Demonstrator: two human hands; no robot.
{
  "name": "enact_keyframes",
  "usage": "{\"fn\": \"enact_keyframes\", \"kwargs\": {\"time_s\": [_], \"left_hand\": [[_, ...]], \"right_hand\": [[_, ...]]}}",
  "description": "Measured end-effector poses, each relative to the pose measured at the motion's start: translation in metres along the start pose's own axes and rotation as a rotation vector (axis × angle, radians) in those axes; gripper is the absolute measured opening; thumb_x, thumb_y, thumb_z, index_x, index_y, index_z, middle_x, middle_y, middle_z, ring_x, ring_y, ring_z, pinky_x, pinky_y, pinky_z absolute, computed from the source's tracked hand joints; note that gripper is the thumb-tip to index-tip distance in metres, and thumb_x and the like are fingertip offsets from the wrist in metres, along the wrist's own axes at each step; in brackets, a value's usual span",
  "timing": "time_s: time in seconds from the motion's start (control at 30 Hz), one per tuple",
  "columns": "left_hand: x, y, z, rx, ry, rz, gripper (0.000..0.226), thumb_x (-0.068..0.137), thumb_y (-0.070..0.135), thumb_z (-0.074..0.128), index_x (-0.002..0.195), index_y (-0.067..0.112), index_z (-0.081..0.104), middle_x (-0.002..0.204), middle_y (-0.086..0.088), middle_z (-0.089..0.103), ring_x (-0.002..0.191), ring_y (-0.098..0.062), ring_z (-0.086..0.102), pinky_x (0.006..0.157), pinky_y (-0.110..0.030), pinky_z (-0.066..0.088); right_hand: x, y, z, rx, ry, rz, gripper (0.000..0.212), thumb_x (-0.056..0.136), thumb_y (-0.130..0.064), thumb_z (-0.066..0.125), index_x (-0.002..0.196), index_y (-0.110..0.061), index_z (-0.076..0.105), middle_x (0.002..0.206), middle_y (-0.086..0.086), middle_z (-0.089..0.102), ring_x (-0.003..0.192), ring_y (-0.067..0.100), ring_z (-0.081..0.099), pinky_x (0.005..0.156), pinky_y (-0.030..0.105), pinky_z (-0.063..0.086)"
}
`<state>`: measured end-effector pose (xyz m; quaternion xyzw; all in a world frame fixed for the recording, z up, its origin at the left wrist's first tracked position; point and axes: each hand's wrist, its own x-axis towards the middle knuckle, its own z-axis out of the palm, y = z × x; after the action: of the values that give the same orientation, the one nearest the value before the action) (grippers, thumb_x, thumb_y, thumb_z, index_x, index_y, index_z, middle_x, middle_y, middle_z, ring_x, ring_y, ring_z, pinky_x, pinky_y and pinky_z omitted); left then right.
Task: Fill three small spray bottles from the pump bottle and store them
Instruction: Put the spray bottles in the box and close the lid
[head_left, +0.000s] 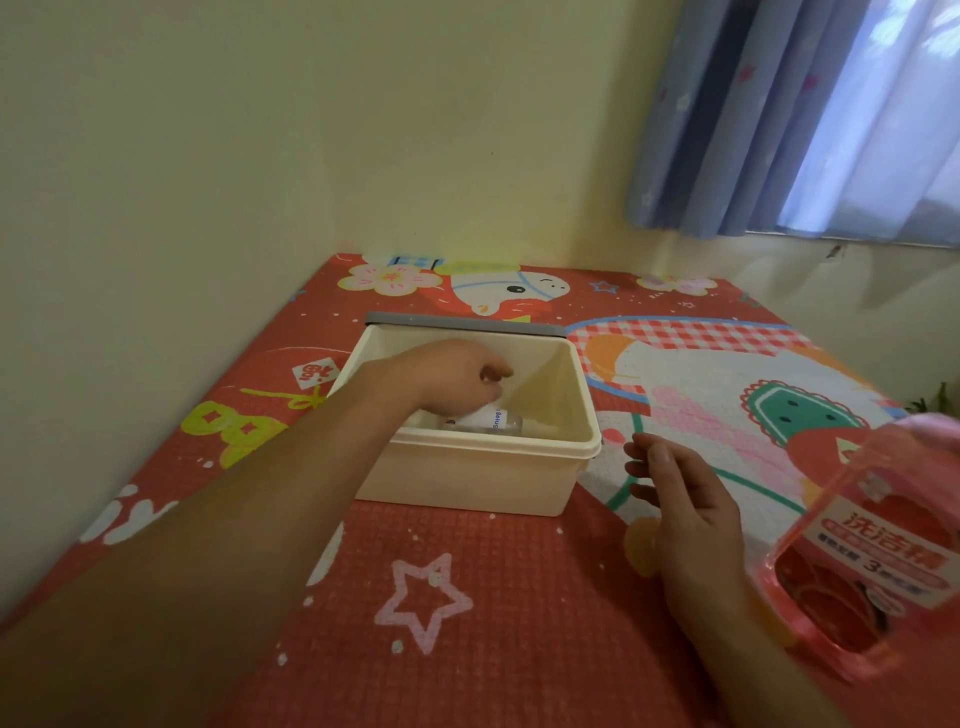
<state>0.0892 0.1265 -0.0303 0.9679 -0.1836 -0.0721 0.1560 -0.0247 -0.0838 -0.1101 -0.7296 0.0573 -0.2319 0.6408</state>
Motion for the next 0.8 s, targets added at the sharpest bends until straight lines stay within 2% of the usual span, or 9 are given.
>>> {"fn": "enact_keyframes", "kwargs": {"time_s": [0.1, 0.17, 0.23, 0.3, 0.4, 0.5, 0.57, 0.67, 0.8], "left_hand": [[-0.013, -0.006, -0.005, -0.157, 0.344, 0.005, 0.028, 0.096, 0.032, 0.052, 0.121, 0.032, 0.065, 0.113, 0.015, 0.065, 0.098, -0.006, 0.059, 0.092, -0.029, 0.047], [-0.022, -0.013, -0.007, -0.252, 0.624, 0.015, 0.019, 0.093, 0.032, 0.056, 0.108, 0.032, 0.069, 0.094, 0.018, 0.064, 0.083, -0.003, 0.058, 0.080, -0.026, 0.047], [-0.028, -0.021, -0.010, -0.347, 0.883, 0.048, 0.014, 0.091, 0.026, 0.060, 0.101, 0.027, 0.070, 0.091, 0.015, 0.062, 0.079, -0.006, 0.058, 0.077, -0.026, 0.048], [-0.031, -0.033, -0.014, -0.405, 0.985, 0.008, 0.018, 0.091, 0.021, 0.061, 0.106, 0.022, 0.069, 0.099, 0.012, 0.059, 0.088, -0.009, 0.059, 0.083, -0.028, 0.048], [-0.027, -0.054, -0.021, -0.461, 0.894, -0.154, 0.036, 0.091, 0.025, 0.062, 0.126, 0.023, 0.062, 0.126, 0.003, 0.058, 0.115, -0.014, 0.055, 0.103, -0.031, 0.041], [-0.026, -0.069, -0.022, -0.562, 0.726, -0.279, 0.050, 0.092, 0.036, 0.059, 0.140, 0.025, 0.050, 0.147, -0.001, 0.046, 0.134, -0.017, 0.044, 0.113, -0.035, 0.034], [-0.027, -0.074, -0.017, -0.646, 0.613, -0.319, 0.057, 0.094, 0.041, 0.056, 0.146, 0.024, 0.041, 0.154, 0.000, 0.038, 0.139, -0.017, 0.038, 0.110, -0.029, 0.030], [-0.027, -0.080, -0.011, -0.823, 0.535, -0.324, 0.056, 0.095, 0.039, 0.056, 0.147, 0.023, 0.040, 0.153, 0.004, 0.039, 0.139, -0.014, 0.038, 0.104, -0.024, 0.029], [-0.025, -0.087, -0.009, -0.917, 0.514, -0.334, 0.057, 0.092, 0.040, 0.060, 0.145, 0.025, 0.043, 0.151, 0.005, 0.042, 0.137, -0.014, 0.040, 0.114, -0.037, 0.033]], "right_hand": [[0.004, -0.003, 0.002, 0.015, 0.015, 0.025, 0.022, 0.103, -0.021, 0.049, 0.100, -0.033, 0.067, 0.111, -0.012, 0.069, 0.108, 0.013, 0.064, 0.095, 0.037, 0.051], [0.012, -0.009, 0.005, 0.018, 0.021, 0.056, 0.021, 0.103, -0.025, 0.049, 0.111, -0.030, 0.068, 0.118, -0.009, 0.069, 0.116, 0.015, 0.061, 0.103, 0.040, 0.048], [0.024, -0.019, 0.010, 0.008, -0.003, 0.069, 0.027, 0.103, -0.029, 0.050, 0.126, -0.028, 0.064, 0.131, -0.008, 0.064, 0.123, 0.013, 0.057, 0.107, 0.039, 0.045], [0.038, -0.032, 0.018, -0.005, -0.045, 0.070, 0.035, 0.102, -0.032, 0.052, 0.137, -0.030, 0.056, 0.139, -0.010, 0.058, 0.125, 0.009, 0.053, 0.106, 0.034, 0.044], [0.061, -0.050, 0.033, -0.037, -0.142, 0.085, 0.045, 0.102, -0.035, 0.053, 0.146, -0.031, 0.047, 0.148, -0.010, 0.049, 0.123, 0.007, 0.046, 0.095, 0.030, 0.039], [0.082, -0.056, 0.046, -0.122, -0.256, 0.109, 0.050, 0.102, -0.038, 0.052, 0.150, -0.031, 0.041, 0.156, -0.008, 0.041, 0.130, 0.011, 0.043, 0.094, 0.030, 0.034], [0.092, -0.055, 0.054, -0.187, -0.314, 0.132, 0.052, 0.101, -0.041, 0.052, 0.151, -0.033, 0.039, 0.158, -0.007, 0.039, 0.136, 0.015, 0.041, 0.098, 0.033, 0.035], [0.103, -0.054, 0.065, -0.229, -0.381, 0.173, 0.056, 0.098, -0.045, 0.055, 0.151, -0.036, 0.039, 0.158, -0.005, 0.039, 0.138, 0.021, 0.043, 0.106, 0.041, 0.039], [0.109, -0.057, 0.074, -0.320, -0.464, 0.151, 0.060, 0.098, -0.045, 0.056, 0.153, -0.032, 0.035, 0.158, -0.003, 0.038, 0.136, 0.023, 0.045, 0.107, 0.040, 0.042]]}}
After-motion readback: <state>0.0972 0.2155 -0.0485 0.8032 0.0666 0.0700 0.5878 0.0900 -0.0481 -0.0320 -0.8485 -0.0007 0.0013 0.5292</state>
